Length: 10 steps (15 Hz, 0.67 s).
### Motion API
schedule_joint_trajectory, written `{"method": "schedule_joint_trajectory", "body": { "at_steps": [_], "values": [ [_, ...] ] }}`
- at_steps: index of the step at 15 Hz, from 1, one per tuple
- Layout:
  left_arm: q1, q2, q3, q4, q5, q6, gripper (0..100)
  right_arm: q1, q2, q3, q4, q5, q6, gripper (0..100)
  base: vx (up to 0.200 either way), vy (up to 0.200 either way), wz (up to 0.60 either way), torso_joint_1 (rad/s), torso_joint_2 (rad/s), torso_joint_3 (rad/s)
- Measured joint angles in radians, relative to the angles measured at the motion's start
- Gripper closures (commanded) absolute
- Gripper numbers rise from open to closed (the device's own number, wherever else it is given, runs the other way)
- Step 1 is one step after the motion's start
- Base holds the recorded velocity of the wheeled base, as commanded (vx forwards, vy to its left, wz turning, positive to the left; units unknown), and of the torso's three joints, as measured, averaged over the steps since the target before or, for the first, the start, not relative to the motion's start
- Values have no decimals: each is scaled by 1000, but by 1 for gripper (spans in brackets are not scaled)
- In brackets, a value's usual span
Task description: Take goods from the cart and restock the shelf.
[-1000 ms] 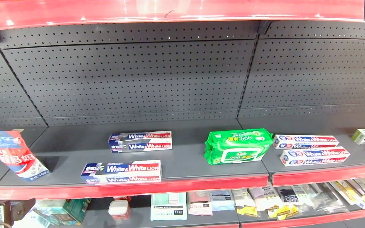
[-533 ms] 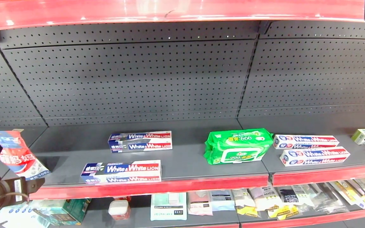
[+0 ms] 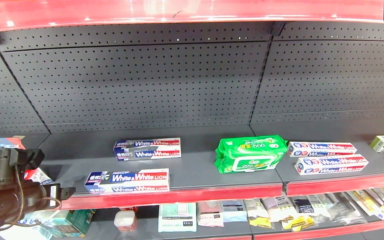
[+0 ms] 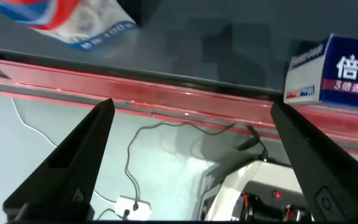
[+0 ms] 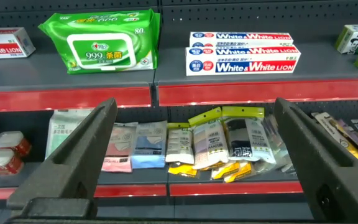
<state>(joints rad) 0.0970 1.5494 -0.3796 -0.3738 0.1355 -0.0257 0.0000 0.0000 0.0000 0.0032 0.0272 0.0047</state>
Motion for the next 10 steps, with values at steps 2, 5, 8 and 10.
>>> {"method": "schedule_joint_trajectory", "body": {
  "at_steps": [2,5,8,10],
  "values": [
    [-13,24,-6,-1,1,-1,0,0,0,0,0,0,0,0,0,0,0,0,0,0],
    [-16,41,-10,-16,3,-3,0,0,0,0,0,0,0,0,0,0,0,0,0,0],
    [-15,53,-13,-22,3,-3,0,0,0,0,0,0,0,0,0,0,0,0,0,0],
    [-15,69,-16,-42,-1,-5,0,0,0,0,0,0,0,0,0,0,0,0,0,0]
  ]
}}
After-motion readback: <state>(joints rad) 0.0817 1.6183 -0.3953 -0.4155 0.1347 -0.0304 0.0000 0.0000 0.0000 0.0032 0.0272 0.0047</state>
